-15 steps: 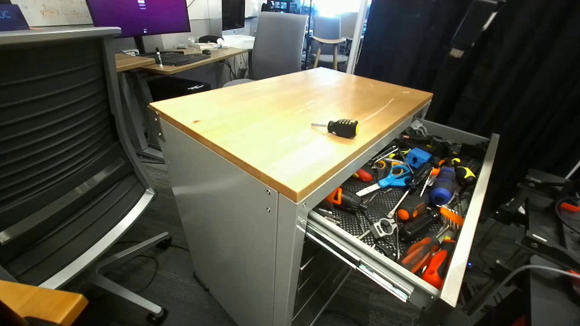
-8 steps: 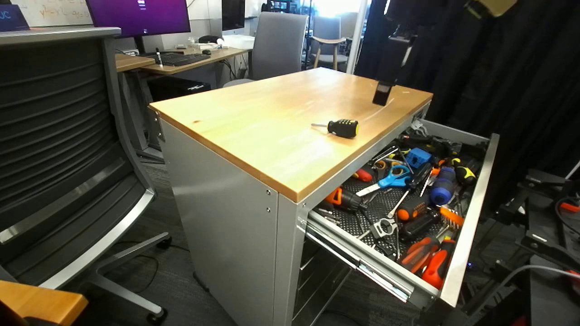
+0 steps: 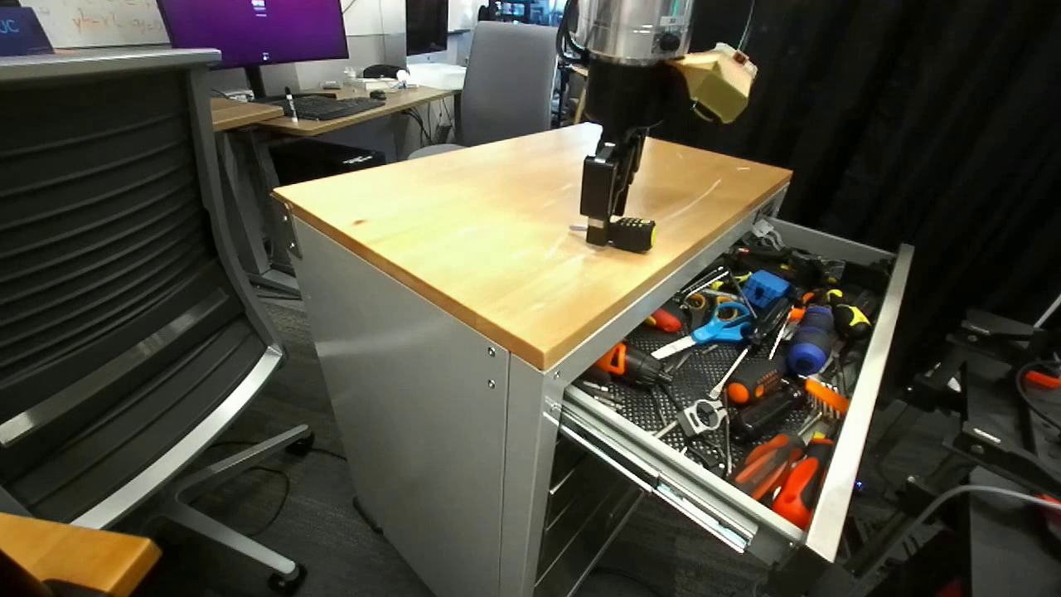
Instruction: Put the black object into the topmost drawer then close the drawer
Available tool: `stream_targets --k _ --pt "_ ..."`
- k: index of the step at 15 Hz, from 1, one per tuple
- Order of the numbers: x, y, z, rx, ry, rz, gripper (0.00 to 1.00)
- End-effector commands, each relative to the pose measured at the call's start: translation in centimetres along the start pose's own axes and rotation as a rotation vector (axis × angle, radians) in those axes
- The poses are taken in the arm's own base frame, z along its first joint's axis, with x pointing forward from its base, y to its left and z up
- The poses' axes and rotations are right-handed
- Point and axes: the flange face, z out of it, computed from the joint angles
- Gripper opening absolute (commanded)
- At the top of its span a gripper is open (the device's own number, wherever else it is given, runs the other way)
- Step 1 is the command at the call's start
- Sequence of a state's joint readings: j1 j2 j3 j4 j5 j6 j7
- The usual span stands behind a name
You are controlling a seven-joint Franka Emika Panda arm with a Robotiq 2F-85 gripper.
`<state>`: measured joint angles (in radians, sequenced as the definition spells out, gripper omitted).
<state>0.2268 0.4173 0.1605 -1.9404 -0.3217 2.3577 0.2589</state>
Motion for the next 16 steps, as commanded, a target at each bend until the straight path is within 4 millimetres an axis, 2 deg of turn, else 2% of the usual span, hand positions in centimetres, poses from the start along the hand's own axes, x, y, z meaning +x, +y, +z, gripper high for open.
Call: stream_targets --k 1,4,6,8,10,14,15,16 --pt "1.2 0.8 -0.9 -0.048 -0.012 0.001 0.4" --pt "-0.2 0.5 -0.4 0.022 -0.087 0.008 0.18" --pt "-1.2 -0.4 0.6 0.141 -0.134 -0.044 0.04" --pt "-1.8 -0.6 1.2 0.211 -0.177 -0.075 0.08" --pt "-3.2 -0.8 1.0 0.246 -0.25 -0.081 0.08" --pt "-6.9 -1.5 1.2 0.214 -0.356 -0.049 0.08" --pt "-7.7 -1.8 1.4 0.189 -0.358 -0.053 0.09" --pt "-8.5 -2.1 1.9 0.164 -0.355 -0.047 0.51"
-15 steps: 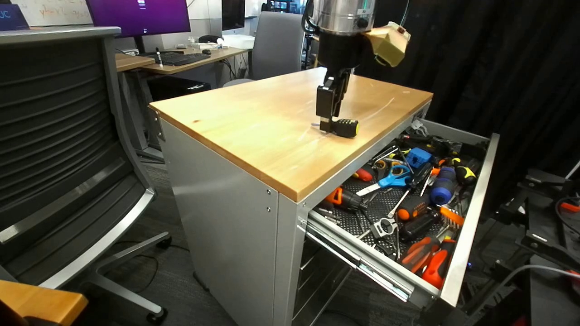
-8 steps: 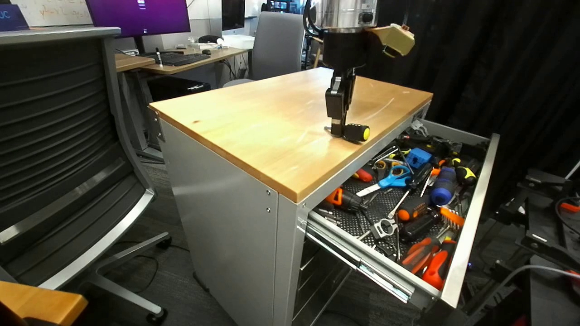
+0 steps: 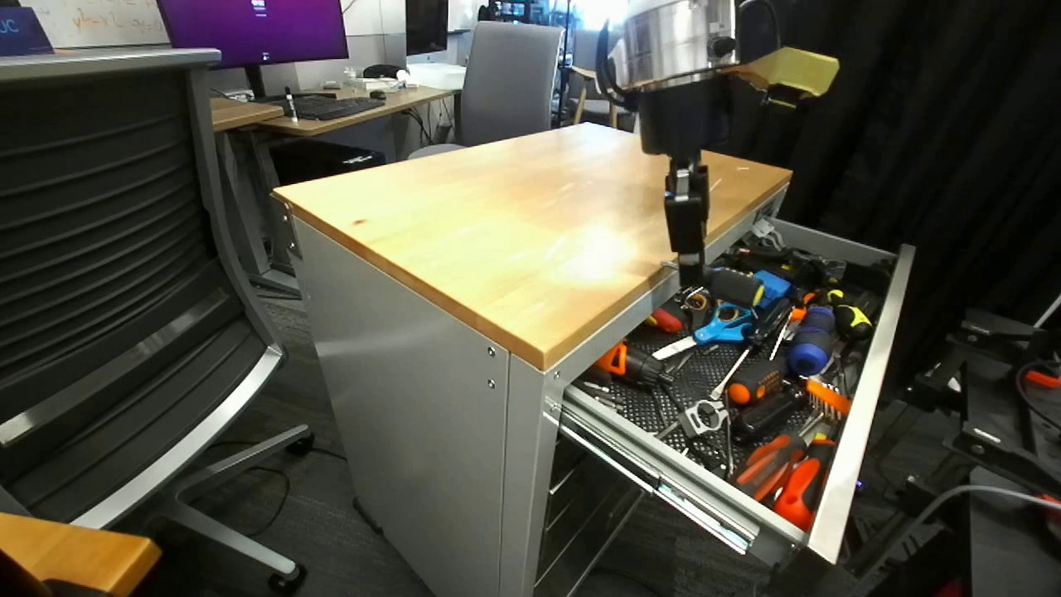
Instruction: Put the black object into the topmost drawer then close the drawer
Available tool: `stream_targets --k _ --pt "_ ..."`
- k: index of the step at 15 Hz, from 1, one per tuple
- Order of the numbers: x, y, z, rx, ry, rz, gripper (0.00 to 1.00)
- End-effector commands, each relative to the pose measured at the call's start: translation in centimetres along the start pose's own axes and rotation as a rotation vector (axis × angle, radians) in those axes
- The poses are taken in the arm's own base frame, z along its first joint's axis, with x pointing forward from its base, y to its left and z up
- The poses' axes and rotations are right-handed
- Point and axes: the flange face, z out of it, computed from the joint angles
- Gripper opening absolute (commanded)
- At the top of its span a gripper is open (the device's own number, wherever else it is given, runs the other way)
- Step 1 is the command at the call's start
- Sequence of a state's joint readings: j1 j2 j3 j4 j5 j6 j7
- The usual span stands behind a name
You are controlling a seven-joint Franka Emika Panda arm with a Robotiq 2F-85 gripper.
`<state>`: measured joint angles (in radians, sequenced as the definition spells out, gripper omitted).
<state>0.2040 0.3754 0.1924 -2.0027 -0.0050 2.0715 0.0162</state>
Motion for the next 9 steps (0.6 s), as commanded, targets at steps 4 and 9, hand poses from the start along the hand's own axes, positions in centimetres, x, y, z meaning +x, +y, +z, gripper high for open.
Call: stream_targets --k 4,9 --pt "-4.9 -1.7 3.7 -0.099 -0.041 0.001 0.66" --pt "-9.0 -2.1 6.1 -0.022 -0.139 0.007 1.0"
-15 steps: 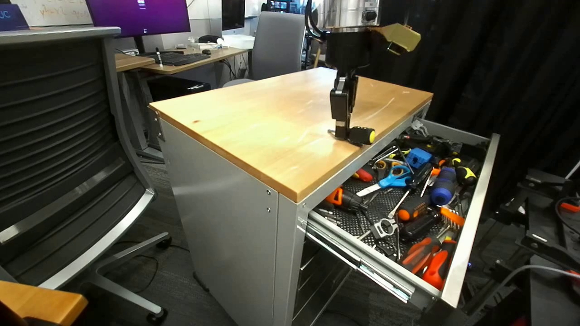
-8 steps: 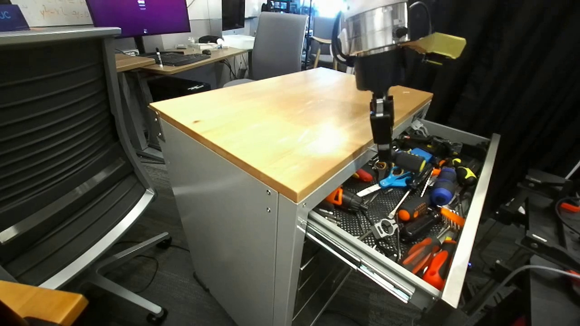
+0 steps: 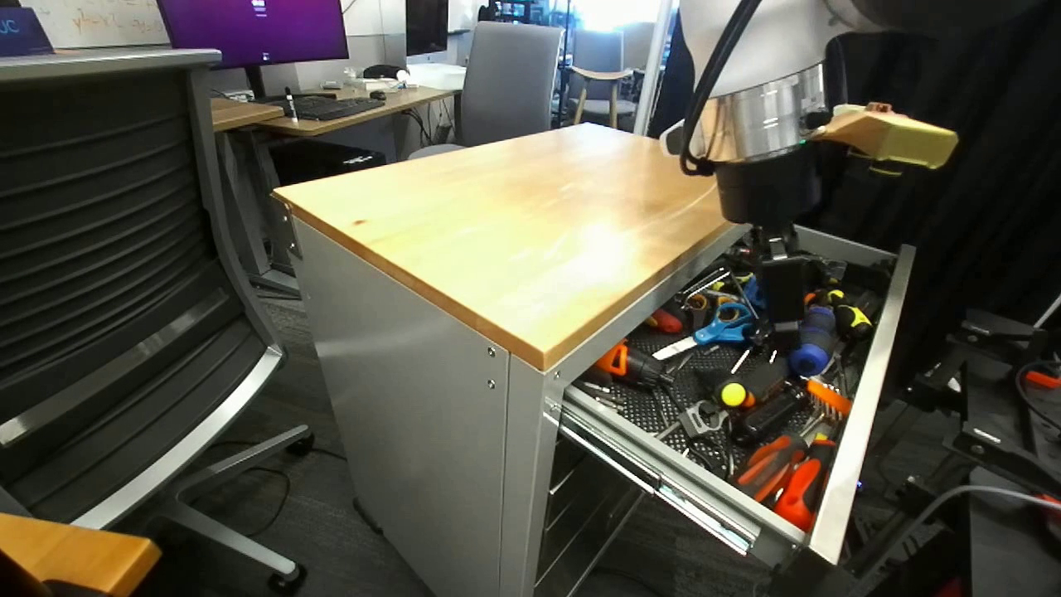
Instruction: Put the black object into the topmost drawer then close the drawer
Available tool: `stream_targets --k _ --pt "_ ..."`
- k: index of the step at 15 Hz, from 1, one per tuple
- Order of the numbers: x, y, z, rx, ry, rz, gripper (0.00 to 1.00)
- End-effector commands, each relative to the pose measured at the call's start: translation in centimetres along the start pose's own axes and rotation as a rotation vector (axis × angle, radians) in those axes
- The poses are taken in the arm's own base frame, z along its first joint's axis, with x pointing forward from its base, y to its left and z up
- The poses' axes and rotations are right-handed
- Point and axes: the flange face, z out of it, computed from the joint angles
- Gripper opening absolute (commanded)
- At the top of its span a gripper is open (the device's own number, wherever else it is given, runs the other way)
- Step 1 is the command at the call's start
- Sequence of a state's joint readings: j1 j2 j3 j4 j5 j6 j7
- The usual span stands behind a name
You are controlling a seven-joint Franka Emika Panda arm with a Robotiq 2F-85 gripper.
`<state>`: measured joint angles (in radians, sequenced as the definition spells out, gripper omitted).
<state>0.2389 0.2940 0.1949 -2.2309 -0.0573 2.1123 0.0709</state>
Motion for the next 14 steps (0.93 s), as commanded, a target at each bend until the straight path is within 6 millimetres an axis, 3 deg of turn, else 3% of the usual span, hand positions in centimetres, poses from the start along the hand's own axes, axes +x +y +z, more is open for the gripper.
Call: stream_targets --k 1,5,8,11,14 --pt "-4.1 -0.7 1.4 0.084 -0.065 0.023 1.0" --pt "-6.9 -1.5 5.4 0.148 -0.208 0.104 1.0" --pt "-7.2 -1.6 7.6 0.12 -0.25 0.141 1.0" --pt "-6.7 -1.8 7.9 0.072 -0.202 0.199 1.0" --pt "-5.4 -2.4 6.5 0.024 -0.155 0.206 1.0"
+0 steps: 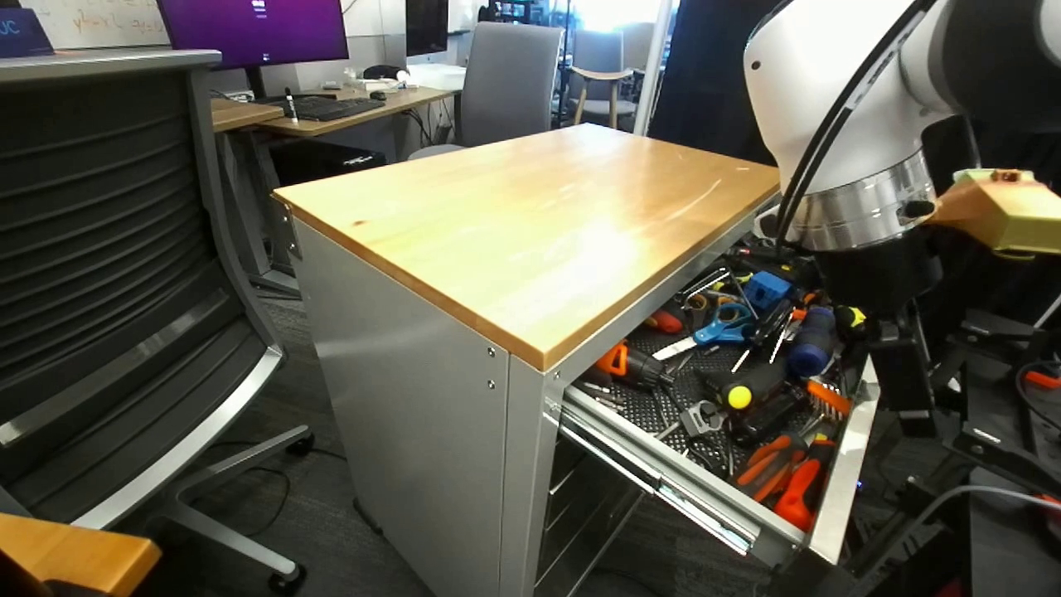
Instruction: Put the black object into the topmost drawer then close the drawer
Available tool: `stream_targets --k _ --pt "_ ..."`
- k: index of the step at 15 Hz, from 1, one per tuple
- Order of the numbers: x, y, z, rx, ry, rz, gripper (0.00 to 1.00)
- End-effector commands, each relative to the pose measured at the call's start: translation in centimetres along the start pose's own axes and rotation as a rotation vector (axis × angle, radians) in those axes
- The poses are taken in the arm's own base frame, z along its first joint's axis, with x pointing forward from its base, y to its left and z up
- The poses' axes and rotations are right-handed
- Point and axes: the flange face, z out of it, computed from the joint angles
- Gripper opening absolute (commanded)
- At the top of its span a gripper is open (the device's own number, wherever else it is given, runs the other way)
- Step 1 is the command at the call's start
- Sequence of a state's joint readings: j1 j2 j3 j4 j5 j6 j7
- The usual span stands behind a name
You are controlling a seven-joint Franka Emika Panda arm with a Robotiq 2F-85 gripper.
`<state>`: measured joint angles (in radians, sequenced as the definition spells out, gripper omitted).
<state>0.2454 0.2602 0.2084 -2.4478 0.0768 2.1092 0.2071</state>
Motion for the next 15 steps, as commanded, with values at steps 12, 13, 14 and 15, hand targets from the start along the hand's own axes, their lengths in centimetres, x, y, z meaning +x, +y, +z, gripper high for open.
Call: stream_targets --k 12,13,14,15 --pt "1.7 -1.9 1.1 -0.041 -0.004 0.071 0.49" --pt "2.3 -2.0 1.2 -0.056 0.023 0.068 0.42" --pt "2.9 -2.2 1.3 -0.074 0.05 0.063 0.33" --pt "3.4 -2.4 1.4 -0.087 0.073 0.056 0.27"
